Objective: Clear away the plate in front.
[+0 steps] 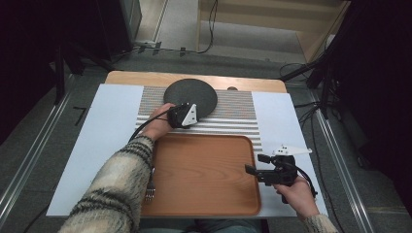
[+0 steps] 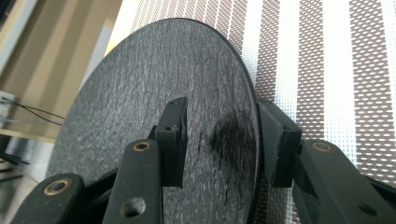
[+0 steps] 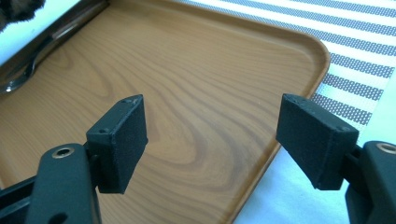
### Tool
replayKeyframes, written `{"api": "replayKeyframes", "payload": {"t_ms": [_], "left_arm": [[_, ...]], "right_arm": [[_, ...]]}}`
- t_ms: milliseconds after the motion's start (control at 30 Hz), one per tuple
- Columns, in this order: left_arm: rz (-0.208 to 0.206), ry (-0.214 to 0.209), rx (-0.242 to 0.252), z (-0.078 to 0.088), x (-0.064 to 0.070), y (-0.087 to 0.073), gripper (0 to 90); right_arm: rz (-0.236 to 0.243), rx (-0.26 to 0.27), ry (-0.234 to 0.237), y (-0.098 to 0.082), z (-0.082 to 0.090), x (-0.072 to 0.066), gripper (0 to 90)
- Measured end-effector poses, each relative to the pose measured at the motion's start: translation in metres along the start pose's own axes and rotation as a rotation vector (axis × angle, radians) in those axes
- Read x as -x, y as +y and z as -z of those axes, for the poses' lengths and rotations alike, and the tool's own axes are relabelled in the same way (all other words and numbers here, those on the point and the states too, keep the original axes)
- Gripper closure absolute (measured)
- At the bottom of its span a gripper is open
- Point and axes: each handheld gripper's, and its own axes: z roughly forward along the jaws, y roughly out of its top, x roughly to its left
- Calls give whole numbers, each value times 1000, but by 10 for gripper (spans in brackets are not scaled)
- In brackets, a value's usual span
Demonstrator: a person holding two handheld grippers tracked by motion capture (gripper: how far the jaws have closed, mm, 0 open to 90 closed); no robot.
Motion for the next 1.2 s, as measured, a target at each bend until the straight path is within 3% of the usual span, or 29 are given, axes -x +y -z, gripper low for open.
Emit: {"api": "replayKeyframes", "payload": {"t_ms": [100, 200, 300, 367, 433, 467, 533, 767, 833, 933, 1100, 1200], "left_arm": [[-43, 17, 2, -4, 4, 1, 700], [-54, 54, 4, -9, 4, 1, 711], [-130, 94, -17, -12, 7, 4, 730], [-205, 144, -38, -15, 14, 7, 755], [-294, 264, -139, -19, 23, 12, 796], [-275, 303, -150, -19, 23, 12, 827], [-239, 337, -152, -14, 20, 12, 865], [-277, 324, -173, -4, 18, 15, 864], [-258, 326, -188, 0, 17, 20, 865], [-230, 339, -166, 12, 13, 26, 866], [-258, 342, -112, 30, 16, 36, 862], [-297, 345, -82, 38, 23, 44, 860]], "right_arm": [[0, -2, 2, 0, -1, 0, 228], [-1, 0, 1, 1, -2, 0, 227], [-1, -7, 0, 1, -4, 1, 227], [-1, -9, 0, 1, -4, 2, 228], [-3, -7, -1, 1, -3, 3, 227], [-4, -3, -1, 1, -3, 3, 228], [-4, -8, -5, 0, -2, 3, 228], [-14, -9, -16, 0, -1, 4, 228], [-15, -12, -18, 0, -1, 5, 228], [-15, -13, -21, 0, -1, 5, 228], [-18, -8, -22, 1, -1, 6, 228], [-18, -5, -22, 1, -1, 5, 228]]}}
